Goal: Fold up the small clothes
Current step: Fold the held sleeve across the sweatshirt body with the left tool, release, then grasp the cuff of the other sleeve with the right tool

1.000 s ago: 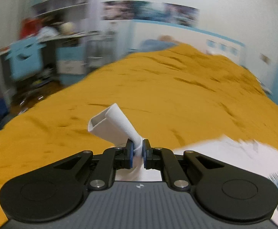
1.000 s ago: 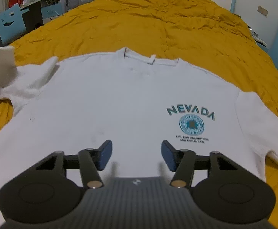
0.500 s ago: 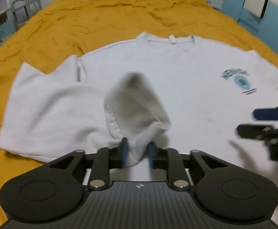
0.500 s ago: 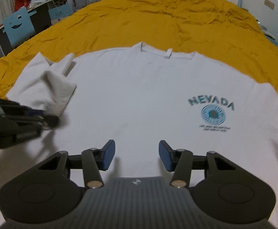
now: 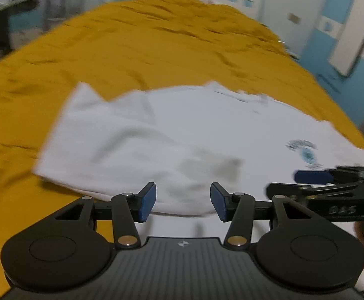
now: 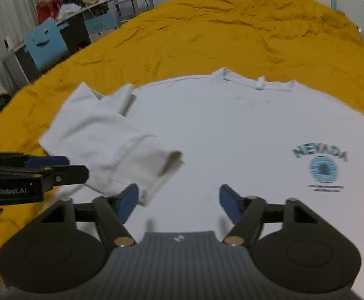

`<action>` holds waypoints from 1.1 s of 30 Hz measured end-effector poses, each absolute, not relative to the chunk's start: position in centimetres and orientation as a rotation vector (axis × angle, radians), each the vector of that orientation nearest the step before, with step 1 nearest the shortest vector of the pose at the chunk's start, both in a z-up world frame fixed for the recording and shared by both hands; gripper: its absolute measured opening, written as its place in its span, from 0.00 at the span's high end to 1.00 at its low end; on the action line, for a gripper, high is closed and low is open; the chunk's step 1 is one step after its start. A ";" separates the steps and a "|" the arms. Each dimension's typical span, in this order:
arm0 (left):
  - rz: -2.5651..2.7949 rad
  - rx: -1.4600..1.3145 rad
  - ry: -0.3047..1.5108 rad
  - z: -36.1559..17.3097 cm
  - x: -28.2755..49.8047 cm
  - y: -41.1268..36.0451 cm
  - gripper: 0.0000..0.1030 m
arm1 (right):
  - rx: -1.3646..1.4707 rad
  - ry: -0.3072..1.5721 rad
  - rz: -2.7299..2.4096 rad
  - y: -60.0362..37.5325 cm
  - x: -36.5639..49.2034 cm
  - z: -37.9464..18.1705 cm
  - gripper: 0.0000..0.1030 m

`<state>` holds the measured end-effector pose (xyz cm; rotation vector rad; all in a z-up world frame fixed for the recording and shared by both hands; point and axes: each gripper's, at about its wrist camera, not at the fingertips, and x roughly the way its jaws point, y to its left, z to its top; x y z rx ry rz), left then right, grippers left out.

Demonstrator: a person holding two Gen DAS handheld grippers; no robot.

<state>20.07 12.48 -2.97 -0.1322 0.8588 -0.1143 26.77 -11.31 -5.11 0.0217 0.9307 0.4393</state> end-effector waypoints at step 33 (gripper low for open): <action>-0.021 -0.361 0.919 -6.8 19.6 18.8 0.38 | 0.245 0.832 0.582 -5.1 33.7 0.0 0.97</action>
